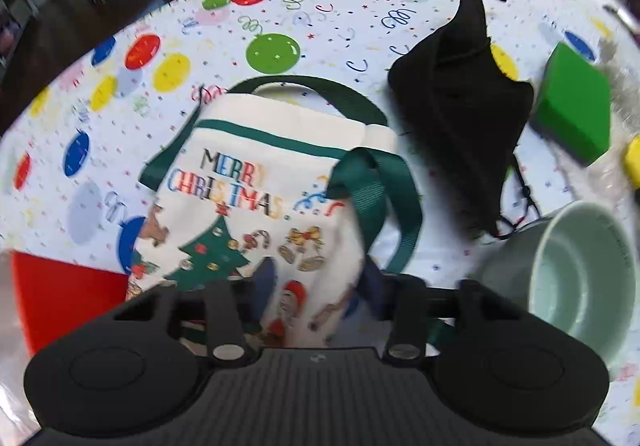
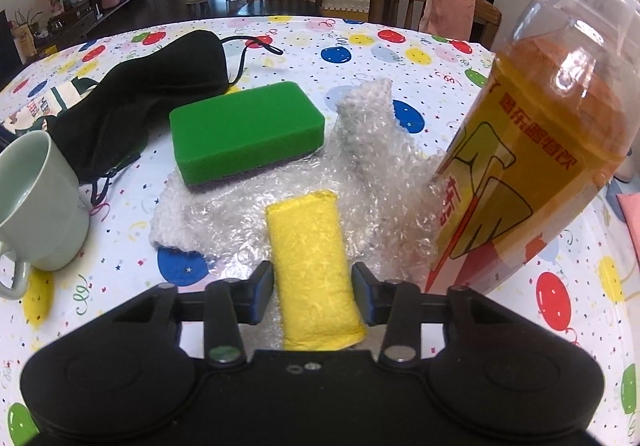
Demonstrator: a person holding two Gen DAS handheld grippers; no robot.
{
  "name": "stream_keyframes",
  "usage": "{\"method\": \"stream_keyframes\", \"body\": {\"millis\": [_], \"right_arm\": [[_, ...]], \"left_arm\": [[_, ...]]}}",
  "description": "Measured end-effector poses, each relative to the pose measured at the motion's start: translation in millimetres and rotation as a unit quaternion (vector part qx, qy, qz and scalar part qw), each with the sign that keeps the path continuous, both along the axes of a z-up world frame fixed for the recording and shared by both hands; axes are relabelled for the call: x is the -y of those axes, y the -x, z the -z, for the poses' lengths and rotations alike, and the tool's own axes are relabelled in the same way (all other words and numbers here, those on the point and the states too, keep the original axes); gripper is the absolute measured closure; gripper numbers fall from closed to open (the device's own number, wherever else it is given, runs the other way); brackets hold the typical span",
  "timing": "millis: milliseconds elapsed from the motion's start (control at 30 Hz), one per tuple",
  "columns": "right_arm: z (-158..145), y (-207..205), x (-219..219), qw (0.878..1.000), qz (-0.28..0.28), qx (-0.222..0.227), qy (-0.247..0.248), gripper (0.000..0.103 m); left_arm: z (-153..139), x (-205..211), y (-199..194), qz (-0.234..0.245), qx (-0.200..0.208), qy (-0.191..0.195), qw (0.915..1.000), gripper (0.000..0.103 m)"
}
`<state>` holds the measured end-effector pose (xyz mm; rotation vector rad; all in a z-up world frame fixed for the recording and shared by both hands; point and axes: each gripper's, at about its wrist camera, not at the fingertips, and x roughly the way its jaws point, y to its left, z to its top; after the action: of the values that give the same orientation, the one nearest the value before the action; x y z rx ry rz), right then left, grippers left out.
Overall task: Organize soft objects
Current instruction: 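Grasp the tote bag strap with the left tool while the right tool grasps the yellow sponge, then carry the tote bag and yellow sponge over the cardboard box with both tools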
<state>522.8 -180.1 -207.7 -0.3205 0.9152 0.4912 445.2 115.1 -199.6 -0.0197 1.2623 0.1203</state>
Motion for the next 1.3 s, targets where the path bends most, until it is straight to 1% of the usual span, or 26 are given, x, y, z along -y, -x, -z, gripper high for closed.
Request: {"method": "stream_keyframes", "body": {"millis": [67, 133, 200, 367, 500, 633, 767, 933, 1167, 1300], "right_arm": [[0, -1, 1, 1.000, 0.002, -0.004, -0.004, 0.063], [-1, 0, 2, 1.000, 0.002, -0.006, -0.004, 0.064], [-3, 2, 2, 1.000, 0.000, -0.008, -0.007, 0.064], [-11, 11, 5, 1.000, 0.003, -0.018, -0.025, 0.065], [-25, 21, 13, 0.998, 0.009, -0.027, -0.055, 0.066], [-42, 33, 21, 0.996, 0.016, -0.025, -0.083, 0.066], [-60, 46, 26, 0.994, 0.022, -0.023, -0.107, 0.066], [-83, 65, 30, 0.990, 0.022, -0.020, -0.136, 0.066], [-118, 94, 19, 0.987, 0.004, -0.012, -0.162, 0.066], [-132, 105, 3, 0.986, -0.010, -0.014, -0.168, 0.066]], "left_arm": [[-1, 1, 1, 0.001, 0.002, -0.006, 1.0000, 0.070], [-3, -1, 3, -0.002, 0.007, -0.002, 1.0000, 0.074], [-7, -3, 5, -0.007, 0.015, 0.001, 0.9999, 0.084], [-24, -9, 13, -0.030, 0.050, 0.016, 0.9982, 0.090], [-43, -13, 21, -0.046, 0.077, 0.031, 0.9955, 0.094], [-58, -20, 30, -0.071, 0.100, 0.055, 0.9910, 0.095], [-69, -27, 40, -0.094, 0.111, 0.082, 0.9859, 0.095], [-86, -29, 57, -0.102, 0.125, 0.110, 0.9807, 0.095], [-109, -31, 85, -0.108, 0.141, 0.146, 0.9732, 0.095], [-121, -36, 101, -0.121, 0.138, 0.167, 0.9686, 0.095]]}}
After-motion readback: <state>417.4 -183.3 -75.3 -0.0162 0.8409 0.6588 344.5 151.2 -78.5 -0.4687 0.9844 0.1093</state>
